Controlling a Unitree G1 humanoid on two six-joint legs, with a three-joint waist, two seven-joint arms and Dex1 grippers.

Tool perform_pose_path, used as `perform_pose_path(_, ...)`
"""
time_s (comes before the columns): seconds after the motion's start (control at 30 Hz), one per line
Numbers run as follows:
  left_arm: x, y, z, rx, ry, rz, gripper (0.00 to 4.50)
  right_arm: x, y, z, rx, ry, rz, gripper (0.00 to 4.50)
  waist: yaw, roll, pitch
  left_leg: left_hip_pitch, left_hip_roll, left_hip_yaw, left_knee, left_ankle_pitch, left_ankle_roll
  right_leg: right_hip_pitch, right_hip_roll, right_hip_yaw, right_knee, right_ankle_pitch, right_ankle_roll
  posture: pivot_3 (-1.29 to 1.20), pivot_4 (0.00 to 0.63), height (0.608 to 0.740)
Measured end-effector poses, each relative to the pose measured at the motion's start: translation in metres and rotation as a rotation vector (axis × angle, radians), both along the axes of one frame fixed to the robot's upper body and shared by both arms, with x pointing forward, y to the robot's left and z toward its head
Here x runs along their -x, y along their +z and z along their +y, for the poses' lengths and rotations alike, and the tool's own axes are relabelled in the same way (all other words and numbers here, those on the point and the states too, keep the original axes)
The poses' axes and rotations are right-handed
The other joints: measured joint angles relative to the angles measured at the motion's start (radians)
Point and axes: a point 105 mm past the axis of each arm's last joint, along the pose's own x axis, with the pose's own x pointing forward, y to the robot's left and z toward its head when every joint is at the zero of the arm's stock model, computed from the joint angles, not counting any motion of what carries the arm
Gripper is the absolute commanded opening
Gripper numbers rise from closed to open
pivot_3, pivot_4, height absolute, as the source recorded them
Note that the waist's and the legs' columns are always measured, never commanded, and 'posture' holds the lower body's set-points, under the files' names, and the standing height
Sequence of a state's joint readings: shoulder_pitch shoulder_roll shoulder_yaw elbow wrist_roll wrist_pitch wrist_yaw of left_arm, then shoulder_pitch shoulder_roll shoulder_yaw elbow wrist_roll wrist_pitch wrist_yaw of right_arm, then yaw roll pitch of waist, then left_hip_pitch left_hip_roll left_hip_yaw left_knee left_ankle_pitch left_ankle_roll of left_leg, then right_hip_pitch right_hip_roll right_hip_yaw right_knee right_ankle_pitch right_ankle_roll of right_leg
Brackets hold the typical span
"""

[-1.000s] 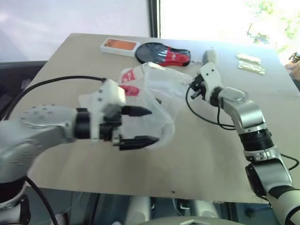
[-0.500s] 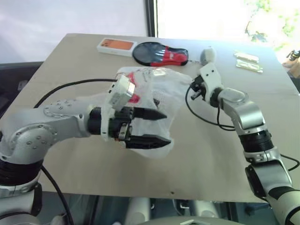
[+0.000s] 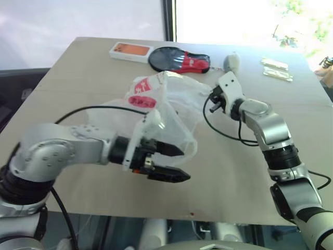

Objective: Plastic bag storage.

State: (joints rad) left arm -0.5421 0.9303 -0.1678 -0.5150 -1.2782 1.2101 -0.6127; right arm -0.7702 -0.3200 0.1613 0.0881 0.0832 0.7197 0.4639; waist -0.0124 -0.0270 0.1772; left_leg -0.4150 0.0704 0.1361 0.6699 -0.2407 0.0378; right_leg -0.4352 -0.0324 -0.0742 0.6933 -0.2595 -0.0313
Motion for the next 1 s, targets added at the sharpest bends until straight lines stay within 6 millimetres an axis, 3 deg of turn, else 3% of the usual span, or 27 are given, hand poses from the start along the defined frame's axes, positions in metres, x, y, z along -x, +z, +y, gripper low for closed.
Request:
perform_pose_path(0.3, -0.028, -0.02, -0.012, -0.154, 0.014, -0.186, 4.47, 0.002, 0.0, 0.004, 0.01, 0.009, 0.006, 0.0, -0.003, 0.0, 0.0, 0.0, 0.0, 0.001, 0.0, 0.0, 0.0, 0.0, 0.0, 0.001, 0.0, 0.0, 0.0, 0.0, 0.15, 0.74)
perform_pose_path(0.47, -0.041, -0.046, -0.022, -0.24, -0.034, -0.262, 4.47, 0.004, 0.0, 0.007, 0.017, 0.017, 0.007, 0.0, -0.001, 0.0, 0.0, 0.0, 0.0, 0.001, 0.0, 0.0, 0.0, 0.0, 0.0, 0.001, 0.0, 0.0, 0.0, 0.0, 0.15, 0.74)
perform_pose_path(0.5, -0.041, -0.049, -0.025, -0.228, -0.045, -0.258, 3.95, 0.004, -0.001, 0.007, 0.018, 0.016, 0.011, 0.0, -0.001, 0.0, 0.0, 0.0, 0.0, 0.001, 0.0, 0.0, 0.0, -0.001, 0.0, 0.001, 0.0, 0.0, 0.0, 0.0, 0.15, 0.74)
perform_pose_path(0.53, -0.042, -0.05, -0.028, -0.217, -0.053, -0.258, 3.76, 0.004, -0.001, 0.007, 0.017, 0.016, 0.012, 0.0, 0.0, 0.0, 0.0, 0.0, 0.0, 0.001, 0.0, 0.0, 0.0, -0.001, 0.0, 0.001, 0.0, 0.0, 0.0, 0.0, 0.15, 0.74)
perform_pose_path(0.67, -0.04, -0.048, -0.034, -0.143, -0.093, -0.226, 1.85, 0.004, -0.001, 0.007, 0.016, 0.014, 0.012, 0.0, -0.003, 0.0, 0.0, 0.0, 0.001, 0.001, 0.0, 0.0, 0.0, -0.001, 0.0, 0.001, 0.001, 0.0, 0.0, 0.0, 0.15, 0.74)
perform_pose_path(0.7, -0.038, -0.045, -0.035, -0.093, -0.091, -0.193, 1.25, 0.004, -0.001, 0.007, 0.016, 0.014, 0.012, 0.0, -0.003, 0.0, 0.0, 0.0, 0.001, 0.001, 0.0, 0.0, 0.0, -0.001, 0.0, 0.001, 0.001, 0.0, 0.0, 0.0, 0.15, 0.74)
perform_pose_path(0.8, -0.04, -0.03, -0.029, -0.007, -0.07, -0.162, 0.04, 0.004, -0.001, 0.008, 0.015, 0.015, 0.012, 0.0, -0.003, 0.0, 0.0, 0.0, 0.001, 0.001, 0.0, 0.0, 0.0, -0.001, 0.0, 0.001, 0.001, 0.0, 0.0, 0.0, 0.15, 0.74)
perform_pose_path(0.87, -0.04, -0.017, -0.025, 0.073, -0.042, -0.125, 0.04, 0.004, -0.001, 0.007, 0.015, 0.013, 0.011, 0.0, -0.003, 0.0, 0.0, 0.0, 0.001, 0.001, 0.0, 0.0, 0.0, -0.001, 0.0, 0.001, 0.001, 0.0, 0.0, 0.0, 0.15, 0.74)
perform_pose_path(0.93, -0.042, 0.01, -0.02, 0.241, -0.007, -0.064, 0.04, 0.004, -0.001, 0.007, 0.008, 0.012, 0.014, 0.0, -0.002, 0.0, 0.0, 0.0, 0.001, 0.001, 0.0, 0.0, 0.0, -0.001, 0.0, 0.001, 0.001, 0.0, 0.0, 0.0, 0.15, 0.74)
perform_pose_path(1.0, -0.047, 0.051, -0.008, 0.458, 0.044, -0.011, 0.04, 0.001, 0.002, 0.003, -0.035, 0.005, 0.027, 0.0, -0.002, 0.0, 0.0, -0.001, 0.001, 0.0, 0.001, 0.0, 0.0, -0.001, 0.0, 0.0, 0.001, 0.0, 0.0, 0.0, 0.15, 0.74)
